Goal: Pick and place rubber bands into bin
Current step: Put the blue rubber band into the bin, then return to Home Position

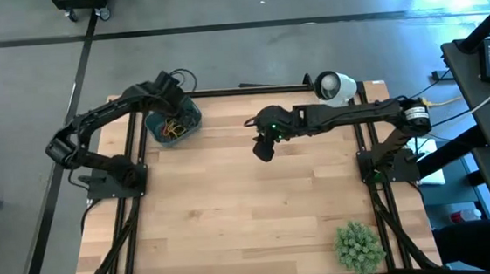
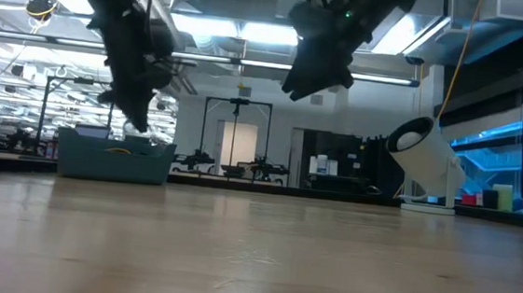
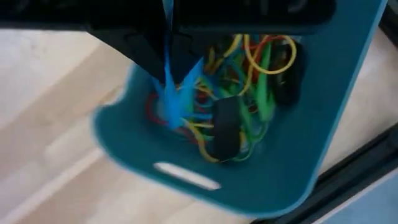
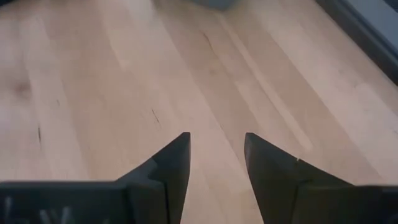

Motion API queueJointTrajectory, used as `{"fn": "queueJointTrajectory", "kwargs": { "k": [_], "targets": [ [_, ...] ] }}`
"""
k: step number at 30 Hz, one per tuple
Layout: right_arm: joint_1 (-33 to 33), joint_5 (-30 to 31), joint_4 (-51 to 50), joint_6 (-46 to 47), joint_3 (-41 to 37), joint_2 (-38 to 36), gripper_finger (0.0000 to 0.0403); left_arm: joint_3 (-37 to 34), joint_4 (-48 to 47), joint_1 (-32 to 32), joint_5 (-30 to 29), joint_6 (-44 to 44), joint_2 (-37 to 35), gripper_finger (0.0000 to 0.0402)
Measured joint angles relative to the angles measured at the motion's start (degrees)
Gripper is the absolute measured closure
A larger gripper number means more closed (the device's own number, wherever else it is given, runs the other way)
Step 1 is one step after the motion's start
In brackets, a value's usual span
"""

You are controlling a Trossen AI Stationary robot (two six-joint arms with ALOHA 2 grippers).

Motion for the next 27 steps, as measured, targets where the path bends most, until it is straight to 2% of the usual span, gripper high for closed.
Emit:
{"fn": "queueJointTrajectory", "kwargs": {
  "k": [5, 13, 18, 22, 27],
  "targets": [
    [0.0, 0.0, 0.3, 0.0, 0.0, 0.5, 0.0248, -2.7, 1.8, 3.5, -0.1, 0.0, 0.0, 0.0381],
    [0.0, 0.0, 1.3, 0.0, 0.0, 0.5, 0.0248, -2.9, 1.8, 5.1, -1.3, 0.0, 0.0, 0.0289],
    [0.0, 0.0, 1.4, -1.7, 0.0, 0.5, 0.0248, -1.7, 1.4, 4.6, 0.6, 0.1, -1.5, 0.0249],
    [0.0, 0.3, 0.7, -6.2, 0.0, 0.5, 0.0248, -0.8, 1.5, 2.5, 1.1, -1.2, -6.6, 0.0244],
    [0.0, 0.5, -0.2, -3.2, 0.0, 0.5, 0.0264, -0.8, 1.4, -5.7, 2.0, -0.4, -14.5, 0.0261]
  ]
}}
